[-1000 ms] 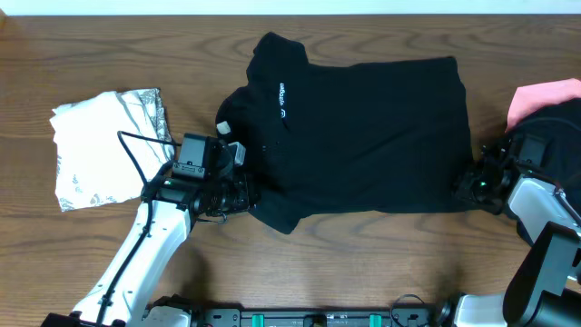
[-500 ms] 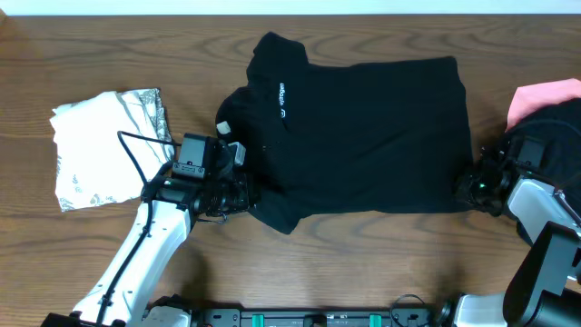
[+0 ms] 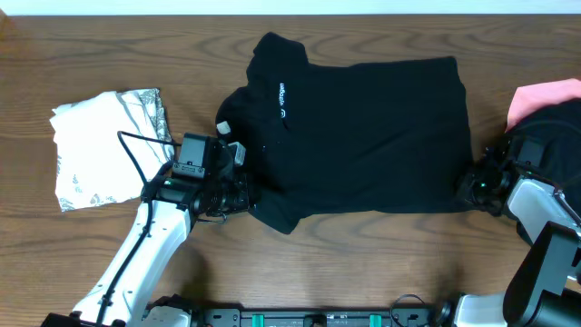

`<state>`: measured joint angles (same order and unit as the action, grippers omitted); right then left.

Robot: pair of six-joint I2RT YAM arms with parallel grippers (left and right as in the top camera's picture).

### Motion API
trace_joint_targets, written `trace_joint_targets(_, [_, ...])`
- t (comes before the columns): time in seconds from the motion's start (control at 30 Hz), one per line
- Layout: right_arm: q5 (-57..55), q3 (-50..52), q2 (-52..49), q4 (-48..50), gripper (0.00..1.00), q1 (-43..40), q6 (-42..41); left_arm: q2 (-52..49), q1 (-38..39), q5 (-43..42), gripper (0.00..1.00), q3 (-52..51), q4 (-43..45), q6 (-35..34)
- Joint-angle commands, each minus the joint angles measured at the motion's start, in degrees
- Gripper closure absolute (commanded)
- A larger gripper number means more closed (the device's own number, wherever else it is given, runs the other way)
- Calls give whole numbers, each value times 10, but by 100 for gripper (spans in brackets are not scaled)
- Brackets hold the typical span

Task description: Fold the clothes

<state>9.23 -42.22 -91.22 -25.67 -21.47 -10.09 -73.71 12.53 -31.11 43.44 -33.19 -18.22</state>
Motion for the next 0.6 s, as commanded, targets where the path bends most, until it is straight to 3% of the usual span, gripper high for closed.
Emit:
trace_joint_targets(0.0, [-9, 2, 12, 0, 91, -2, -17, 4, -3, 3, 94, 14, -1, -1])
trace_joint_targets(0.1, [-9, 2, 18, 0, 99, -2, -17, 4, -3, 3, 94, 14, -1, -1])
trace_joint_targets(0.57, [-9, -2, 54, -5, 99, -2, -19, 4, -3, 3, 94, 14, -1, -1])
